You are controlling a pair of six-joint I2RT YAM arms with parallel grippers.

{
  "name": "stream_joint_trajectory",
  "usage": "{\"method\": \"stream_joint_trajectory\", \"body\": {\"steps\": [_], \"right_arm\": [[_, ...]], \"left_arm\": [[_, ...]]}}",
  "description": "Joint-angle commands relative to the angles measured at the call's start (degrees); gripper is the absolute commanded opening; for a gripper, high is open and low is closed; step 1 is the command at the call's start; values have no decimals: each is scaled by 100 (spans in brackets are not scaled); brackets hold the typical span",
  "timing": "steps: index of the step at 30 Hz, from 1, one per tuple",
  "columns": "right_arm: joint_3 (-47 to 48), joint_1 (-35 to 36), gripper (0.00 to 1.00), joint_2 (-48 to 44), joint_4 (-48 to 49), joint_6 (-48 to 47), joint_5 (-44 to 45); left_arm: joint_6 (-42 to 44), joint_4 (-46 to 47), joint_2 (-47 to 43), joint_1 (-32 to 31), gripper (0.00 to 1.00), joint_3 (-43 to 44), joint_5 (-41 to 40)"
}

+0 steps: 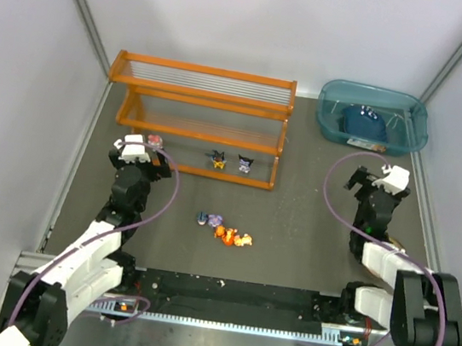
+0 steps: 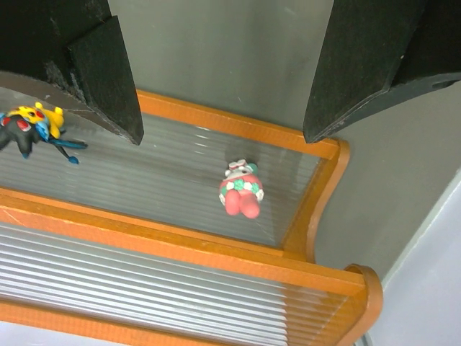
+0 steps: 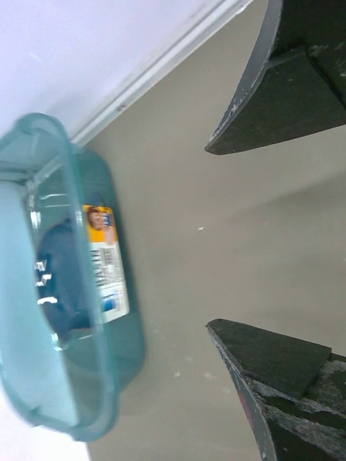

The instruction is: Place and organize the plastic toys onto the shelf

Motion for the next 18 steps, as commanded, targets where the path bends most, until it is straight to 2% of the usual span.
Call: {"method": "stream_joint_trajectory", "body": {"steps": [1,3,4,7,9,13,15,18], "right_arm": [[687,51,99,-734,-1844,606,433],[1004,42,99,-1103,-2907,1508,470],[1301,51,99,-1192,-3738,1679,200],[1619,42,99,-1298,-4429,1961,-433],[1708,51,99,-1272,-4659,2198,-645],[2007,68,99,-1062,-5108,2234,-1848],[1972,112,99,-1087,-5109,2287,-2052],[1963,191,99,-1236,-5153,2366,-2332]], "left_arm": [[-520,-1086,-406,-59,99,483,262],[-617,-1561,-546,-77,99,563,410],[-635,-1641,-608,-94,99,572,481],[-863,-1966,-950,-278,99,555,333],[-1030,-2115,-1213,-463,99,511,157],[-1180,-2493,-1163,-752,99,773,453],[-1137,-2608,-1031,-1305,99,862,316],[-1250,-2661,-1126,-2237,99,845,-335]]}}
